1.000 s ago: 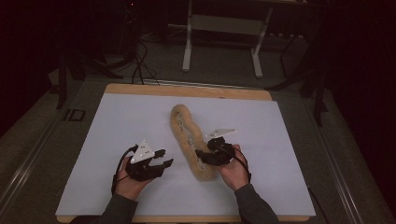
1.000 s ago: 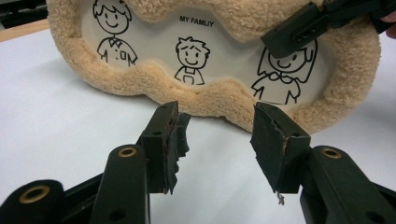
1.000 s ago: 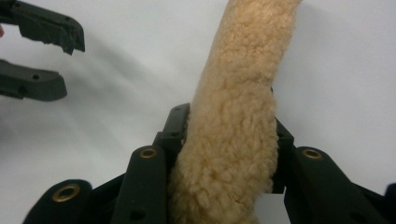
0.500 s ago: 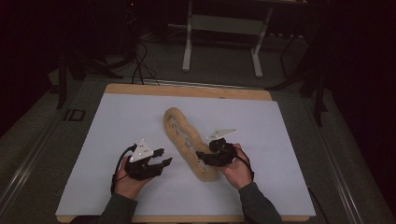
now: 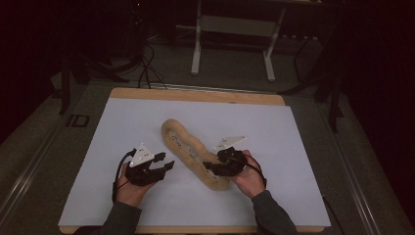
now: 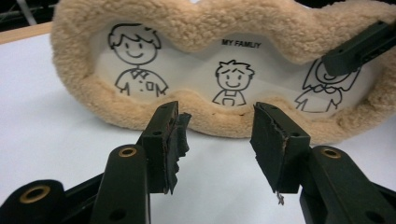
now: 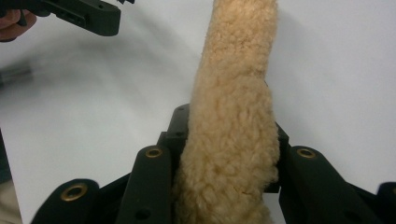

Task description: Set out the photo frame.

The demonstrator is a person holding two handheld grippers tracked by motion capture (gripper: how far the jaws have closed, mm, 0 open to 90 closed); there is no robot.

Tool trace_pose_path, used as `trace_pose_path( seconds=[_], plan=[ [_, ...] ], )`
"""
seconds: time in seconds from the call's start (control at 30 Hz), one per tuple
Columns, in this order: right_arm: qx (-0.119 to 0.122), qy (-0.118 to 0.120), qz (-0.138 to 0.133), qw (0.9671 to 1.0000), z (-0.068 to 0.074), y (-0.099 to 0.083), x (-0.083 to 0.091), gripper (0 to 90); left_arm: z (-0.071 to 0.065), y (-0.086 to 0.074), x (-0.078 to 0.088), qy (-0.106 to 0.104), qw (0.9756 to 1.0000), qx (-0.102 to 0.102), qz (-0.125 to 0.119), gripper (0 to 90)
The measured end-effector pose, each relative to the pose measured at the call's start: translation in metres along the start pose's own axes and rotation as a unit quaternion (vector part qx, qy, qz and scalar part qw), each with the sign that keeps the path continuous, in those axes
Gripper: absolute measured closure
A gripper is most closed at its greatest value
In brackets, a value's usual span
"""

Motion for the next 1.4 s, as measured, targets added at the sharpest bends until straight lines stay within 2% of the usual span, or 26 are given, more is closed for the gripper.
trace_pose_path(
  seconds=[0.2,0.4,0.53,0.63,0.73,0.8,0.97,1.23,1.33,1.4],
  plan=[
    [-0.026,-0.015,-0.011,0.9995,-0.002,-0.005,0.002,56.4,0.004,0.0,0.0,0.006,1.0,0.003,0.0,52.4],
    [-0.055,-0.038,-0.014,0.9977,-0.002,-0.021,0.006,45.6,0.007,0.0,0.0,0.011,0.9999,0.01,0.0,52.4],
    [-0.079,-0.036,-0.023,0.996,-0.002,-0.035,0.008,46.7,0.009,-0.001,0.0,0.014,0.9998,0.013,0.002,52.4],
    [-0.09,-0.022,-0.035,0.9951,-0.001,-0.041,0.009,56.1,0.01,-0.001,0.0,0.016,0.9998,0.015,0.003,52.4],
    [-0.075,-0.017,-0.035,0.9964,0.003,-0.04,0.009,68.4,0.012,-0.001,-0.001,0.017,0.9997,0.017,0.003,52.4],
    [-0.063,-0.019,-0.028,0.9974,0.004,-0.039,0.009,69.4,0.013,-0.001,0.0,0.018,0.9997,0.018,0.002,52.4],
    [-0.061,0.006,-0.033,0.9975,0.002,-0.041,0.009,70.6,0.018,-0.001,0.0,0.022,0.9995,0.024,0.002,52.4],
    [-0.032,0.022,-0.021,0.999,0.003,-0.043,0.013,72.2,0.023,-0.001,0.0,0.032,0.9991,0.028,0.001,52.4],
    [-0.027,0.036,-0.018,0.9988,0.0,-0.045,0.018,72.2,0.025,-0.002,-0.002,0.046,0.9987,0.023,0.005,52.4],
    [-0.03,0.032,-0.017,0.9989,-0.001,-0.046,0.019,71.7,0.026,-0.003,-0.005,0.052,0.9984,0.021,0.009,52.4]
  ],
)
Point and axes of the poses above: each handheld gripper's, and its own axes: x roughly backward along the jaws, y roughly out of its top, z roughly to its left, the point moved 6 cm from there along -x, roughly forward along the jaws, and after that the axes turned 14 degrees about y, right-handed, at the moved point
